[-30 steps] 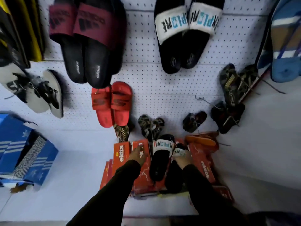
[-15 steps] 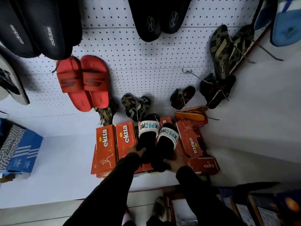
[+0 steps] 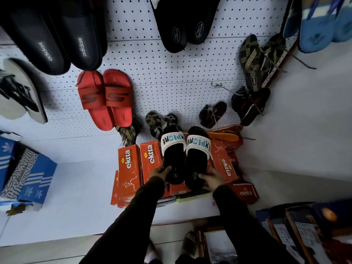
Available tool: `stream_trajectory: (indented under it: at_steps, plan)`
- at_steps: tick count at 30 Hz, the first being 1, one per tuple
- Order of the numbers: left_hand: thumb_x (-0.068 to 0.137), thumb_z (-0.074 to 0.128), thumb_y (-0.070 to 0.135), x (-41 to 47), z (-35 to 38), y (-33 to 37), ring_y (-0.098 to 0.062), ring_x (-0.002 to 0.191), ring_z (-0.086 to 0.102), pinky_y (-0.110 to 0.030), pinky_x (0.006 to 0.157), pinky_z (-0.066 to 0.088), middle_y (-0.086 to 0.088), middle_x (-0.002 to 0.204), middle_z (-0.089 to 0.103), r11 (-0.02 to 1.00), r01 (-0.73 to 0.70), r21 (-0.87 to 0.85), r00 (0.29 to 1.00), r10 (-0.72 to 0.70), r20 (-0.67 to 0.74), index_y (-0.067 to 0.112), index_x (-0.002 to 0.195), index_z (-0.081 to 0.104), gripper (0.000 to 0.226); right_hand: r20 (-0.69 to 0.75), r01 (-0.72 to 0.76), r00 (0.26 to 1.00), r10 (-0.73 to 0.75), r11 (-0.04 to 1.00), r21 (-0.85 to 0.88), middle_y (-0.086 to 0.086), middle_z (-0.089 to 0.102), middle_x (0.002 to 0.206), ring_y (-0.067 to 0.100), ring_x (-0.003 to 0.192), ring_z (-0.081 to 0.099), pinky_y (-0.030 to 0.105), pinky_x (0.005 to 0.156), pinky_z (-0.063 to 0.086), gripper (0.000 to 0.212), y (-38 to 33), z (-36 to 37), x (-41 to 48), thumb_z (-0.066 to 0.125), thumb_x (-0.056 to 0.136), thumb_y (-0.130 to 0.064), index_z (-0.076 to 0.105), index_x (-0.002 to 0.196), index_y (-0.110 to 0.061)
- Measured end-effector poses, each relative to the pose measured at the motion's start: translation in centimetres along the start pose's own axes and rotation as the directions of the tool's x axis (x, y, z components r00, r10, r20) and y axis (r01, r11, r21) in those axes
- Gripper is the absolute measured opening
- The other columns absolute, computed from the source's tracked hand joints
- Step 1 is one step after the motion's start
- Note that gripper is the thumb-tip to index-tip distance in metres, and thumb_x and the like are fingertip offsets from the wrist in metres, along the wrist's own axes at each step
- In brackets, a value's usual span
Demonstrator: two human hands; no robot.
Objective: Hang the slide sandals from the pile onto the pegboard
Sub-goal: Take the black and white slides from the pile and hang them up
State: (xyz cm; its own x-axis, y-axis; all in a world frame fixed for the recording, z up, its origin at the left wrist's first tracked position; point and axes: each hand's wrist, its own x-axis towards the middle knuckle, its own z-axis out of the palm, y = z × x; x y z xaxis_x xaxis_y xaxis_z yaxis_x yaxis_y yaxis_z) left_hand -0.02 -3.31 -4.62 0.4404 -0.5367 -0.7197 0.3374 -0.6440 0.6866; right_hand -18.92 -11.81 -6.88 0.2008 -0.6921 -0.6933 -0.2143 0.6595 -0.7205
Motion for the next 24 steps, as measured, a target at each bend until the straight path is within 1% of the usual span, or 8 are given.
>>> stream_trajectory:
  at_steps: [2,5,9,12,15,19,21,24]
  plan:
    - [0.089,0.063,0.022,-1.4,-0.4,1.1,-0.036,0.119,0.06,-0.037,0.092,0.05,-0.019,0.129,0.062,0.997,-0.049,-0.052,0.999,0.048,-0.019,-0.003,0.132,0.053,0.051,0.024,0.061,0.998,-0.062,0.998,0.029,0.019,0.062,0.133,0.041,0.119,0.062,0.06,0.095,0.052,0.057,-1.5,0.1,-0.9,0.067,0.082,0.005,0.056,0.135,-0.014]
    - [0.084,0.069,0.029,-2.1,-0.9,2.5,-0.034,0.122,0.059,-0.044,0.103,0.049,-0.017,0.134,0.06,0.981,-0.142,-0.136,0.99,0.138,-0.036,0.0,0.133,0.053,0.059,0.032,0.167,0.985,-0.17,0.984,0.064,0.016,0.063,0.132,0.037,0.12,0.061,0.057,0.098,0.051,0.057,-4.6,0.6,-2.9,0.064,0.084,0.009,0.054,0.136,-0.013]
    - [0.071,0.073,0.04,-2.7,-1.3,4.8,-0.031,0.114,0.063,-0.05,0.101,0.05,-0.018,0.122,0.066,0.928,-0.346,-0.141,0.938,0.337,-0.081,0.003,0.125,0.061,0.066,0.004,0.338,0.941,-0.339,0.938,0.079,0.021,0.066,0.123,0.036,0.112,0.064,0.059,0.099,0.05,0.045,-8.5,1.2,-5.7,0.064,0.082,0.01,0.063,0.114,-0.021]
    - [0.087,0.066,0.02,-6.6,-1.5,8.5,-0.021,0.103,0.061,-0.035,0.097,0.051,-0.013,0.113,0.064,0.873,-0.459,-0.164,0.888,0.444,-0.119,-0.001,0.128,0.057,0.046,-0.011,0.425,0.904,-0.427,0.897,0.124,0.024,0.066,0.125,0.038,0.118,0.063,0.058,0.104,0.048,0.058,-11.5,1.6,-7.2,0.065,0.08,0.012,0.057,0.131,-0.013]
    - [0.088,0.065,0.019,-8.8,-1.6,12.0,-0.015,0.085,0.059,-0.009,0.072,0.051,-0.004,0.097,0.064,0.816,-0.561,-0.143,0.826,0.537,-0.174,0.011,0.118,0.06,0.031,-0.025,0.506,0.86,-0.509,0.848,0.159,0.027,0.064,0.126,0.037,0.119,0.062,0.055,0.104,0.048,0.064,-15.0,2.0,-9.1,0.065,0.081,0.012,0.05,0.14,-0.008]
    - [0.086,0.067,0.02,-10.9,-1.9,16.1,-0.024,0.083,0.059,-0.029,0.068,0.051,-0.015,0.093,0.065,0.729,-0.648,-0.222,0.762,0.622,-0.181,-0.002,0.121,0.061,0.042,-0.006,0.59,0.8,-0.6,0.785,0.19,0.023,0.066,0.12,0.033,0.117,0.063,0.05,0.106,0.048,0.059,-19.6,2.2,-11.9,0.064,0.084,0.009,0.051,0.138,-0.012]
    - [0.086,0.067,0.023,-12.0,-2.2,18.3,-0.024,0.081,0.061,-0.026,0.061,0.053,-0.018,0.093,0.067,0.681,-0.706,-0.195,0.709,0.679,-0.193,-0.002,0.122,0.06,0.044,-0.008,0.622,0.772,-0.636,0.752,0.216,0.022,0.067,0.122,0.034,0.118,0.064,0.052,0.106,0.048,0.058,-21.7,2.2,-13.1,0.066,0.083,0.008,0.053,0.135,-0.017]
    - [0.086,0.067,0.022,-13.9,-2.3,21.6,-0.024,0.084,0.065,-0.031,0.078,0.058,-0.022,0.104,0.07,0.603,-0.779,-0.171,0.627,0.751,-0.21,-0.001,0.121,0.061,0.043,-0.006,0.667,0.726,-0.688,0.702,0.25,0.023,0.065,0.127,0.034,0.12,0.063,0.048,0.102,0.051,0.059,-24.7,2.0,-14.9,0.066,0.084,0.007,0.052,0.137,-0.015]
